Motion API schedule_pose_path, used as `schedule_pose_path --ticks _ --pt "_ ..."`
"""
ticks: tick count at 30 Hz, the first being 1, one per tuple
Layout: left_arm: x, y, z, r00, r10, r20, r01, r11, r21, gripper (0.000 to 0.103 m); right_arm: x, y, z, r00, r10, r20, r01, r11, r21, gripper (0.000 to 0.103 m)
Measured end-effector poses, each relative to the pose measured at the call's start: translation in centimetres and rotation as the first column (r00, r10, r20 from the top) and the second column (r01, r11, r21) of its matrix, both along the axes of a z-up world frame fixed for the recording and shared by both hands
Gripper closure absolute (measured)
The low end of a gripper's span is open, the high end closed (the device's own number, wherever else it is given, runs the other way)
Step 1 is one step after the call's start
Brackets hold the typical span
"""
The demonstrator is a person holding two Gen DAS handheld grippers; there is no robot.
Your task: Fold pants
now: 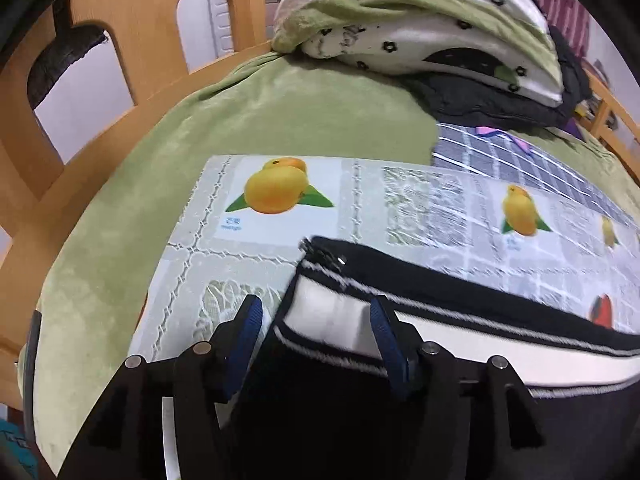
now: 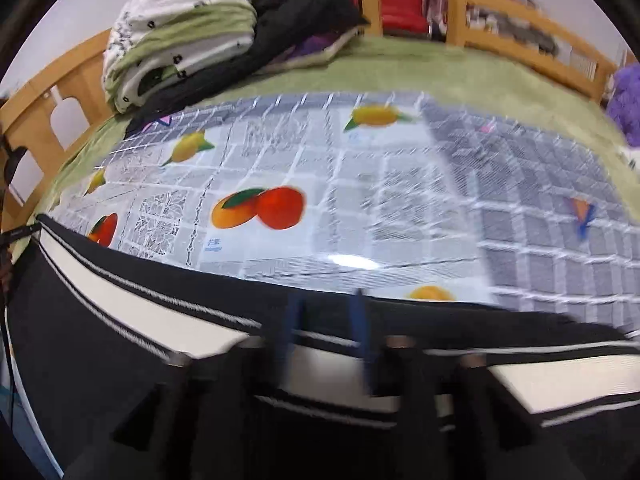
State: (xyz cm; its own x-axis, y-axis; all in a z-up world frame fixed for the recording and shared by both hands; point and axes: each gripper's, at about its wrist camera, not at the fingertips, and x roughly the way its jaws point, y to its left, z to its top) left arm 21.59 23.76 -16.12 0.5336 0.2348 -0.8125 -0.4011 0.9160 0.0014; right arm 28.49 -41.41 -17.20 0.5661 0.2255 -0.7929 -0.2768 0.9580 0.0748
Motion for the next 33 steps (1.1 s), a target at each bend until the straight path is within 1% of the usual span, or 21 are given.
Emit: schedule_pose_path --ticks 1,2,4,8,10,11,12,13,14,15,16,18,21,23,25,27,28,29,31,32,33 --pt "-0.5 -0.2 0.1 1.0 -0.006 0.007 0.006 1.0 -0.009 0.046 -0.6 -0.7 0.4 1.0 -0.004 0.023 0.004 1.0 -0.015 0.04" --pt "-0.8 -0.4 0.2 1.0 -0.009 0.014 0.009 1.0 -0.018 0.045 -1.0 -1.8 0.9 0.999 -0.008 0.045 0.01 0.999 -0.033 0.04" --pt "-1.3 -1.1 0.3 0.999 -0.02 0.034 0.021 0.999 -0.049 0.045 -1.1 -3.4 1.2 0.999 -0.012 0.041 0.015 0.997 -0.072 0.04" --pt "-1.4 -2.5 0.5 0.998 -0.028 0.056 0.034 0.993 -0.112 0.045 0.9 -5.6 0.3 0.999 0.021 -0.044 -0.027 0.989 -0.145 0.039" --pt "-1.4 -3.0 0.7 0.998 -0.032 0.062 0.04 0.992 -0.123 0.045 2.0 -6.1 -0.7 0.994 0.055 -0.098 -0.072 0.983 -0.172 0.039" --pt "-1.4 -3.2 0.8 0.997 -0.03 0.064 0.038 0.992 -0.12 0.045 2.4 -6.1 -1.4 0.989 0.074 -0.126 -0.095 0.98 -0.173 0.043" --pt "-1.5 -3.4 0.8 0.998 -0.027 0.064 0.034 0.993 -0.116 0.045 2.6 -6.1 -1.8 0.987 0.084 -0.139 -0.108 0.978 -0.176 0.057" --pt "-1.6 -3.6 0.8 0.998 -0.023 0.062 0.03 0.993 -0.112 0.045 2.7 -6.0 -2.3 0.983 0.103 -0.154 -0.13 0.975 -0.178 0.068" --pt "-1.7 -3.7 0.8 0.998 -0.019 0.059 0.025 0.993 -0.112 0.045 2.6 -5.8 -2.3 0.982 0.116 -0.151 -0.142 0.975 -0.169 0.078" --pt "-1.8 -3.7 0.7 0.998 -0.015 0.055 0.021 0.993 -0.118 0.045 2.4 -5.7 -2.2 0.984 0.12 -0.128 -0.142 0.973 -0.18 0.084" --pt "-1.9 -3.8 0.8 0.999 -0.013 0.053 0.019 0.992 -0.123 0.045 2.2 -5.6 -2.0 0.986 0.121 -0.111 -0.141 0.971 -0.192 0.087" --pt "-1.8 -4.0 0.9 0.998 -0.012 0.055 0.02 0.989 -0.144 0.045 1.9 -5.9 -1.8 0.992 0.112 -0.066 -0.122 0.976 -0.18 0.088" --pt "-1.5 -4.7 1.2 0.998 -0.018 0.057 0.028 0.984 -0.176 0.045 1.7 -6.1 -2.5 0.998 0.065 -0.025 -0.068 0.984 -0.163 0.088" --pt "-1.3 -5.7 1.8 0.997 -0.038 0.06 0.048 0.983 -0.179 0.045 1.7 -6.2 -2.6 1.0 0.011 -0.017 -0.014 0.99 -0.137 0.086" --pt "-1.5 -6.6 2.6 0.996 -0.059 0.066 0.069 0.984 -0.165 0.045 1.8 -6.0 -2.4 0.999 -0.027 -0.029 0.023 0.989 -0.143 0.078" --pt "-1.9 -7.0 3.3 0.994 -0.075 0.074 0.086 0.986 -0.146 0.045 1.4 -5.9 -1.2 0.999 -0.038 -0.036 0.032 0.985 -0.17 0.076" --pt "-2.3 -7.2 3.7 0.993 -0.084 0.079 0.094 0.987 -0.127 0.045 0.6 -6.4 0.1 0.998 -0.057 -0.007 0.055 0.98 -0.191 0.071" --pt "-2.8 -7.4 4.1 0.992 -0.091 0.082 0.099 0.99 -0.104 0.045 -0.3 -7.1 1.0 0.997 -0.076 0.025 0.079 0.98 -0.183 0.065" --pt "-3.5 -7.5 4.4 0.993 -0.092 0.08 0.098 0.992 -0.08 0.045 -2.6 -10.1 3.3 0.98 -0.164 0.109 0.18 0.972 -0.15 0.03" --pt "-3.9 -7.5 4.3 0.993 -0.091 0.075 0.097 0.992 -0.082 0.045 -3.4 -11.4 3.9 0.97 -0.205 0.131 0.223 0.965 -0.139 0.025" --pt "-4.2 -7.4 4.2 0.993 -0.089 0.071 0.096 0.991 -0.089 0.045 -4.1 -12.9 4.3 0.958 -0.248 0.146 0.267 0.955 -0.131 0.023"
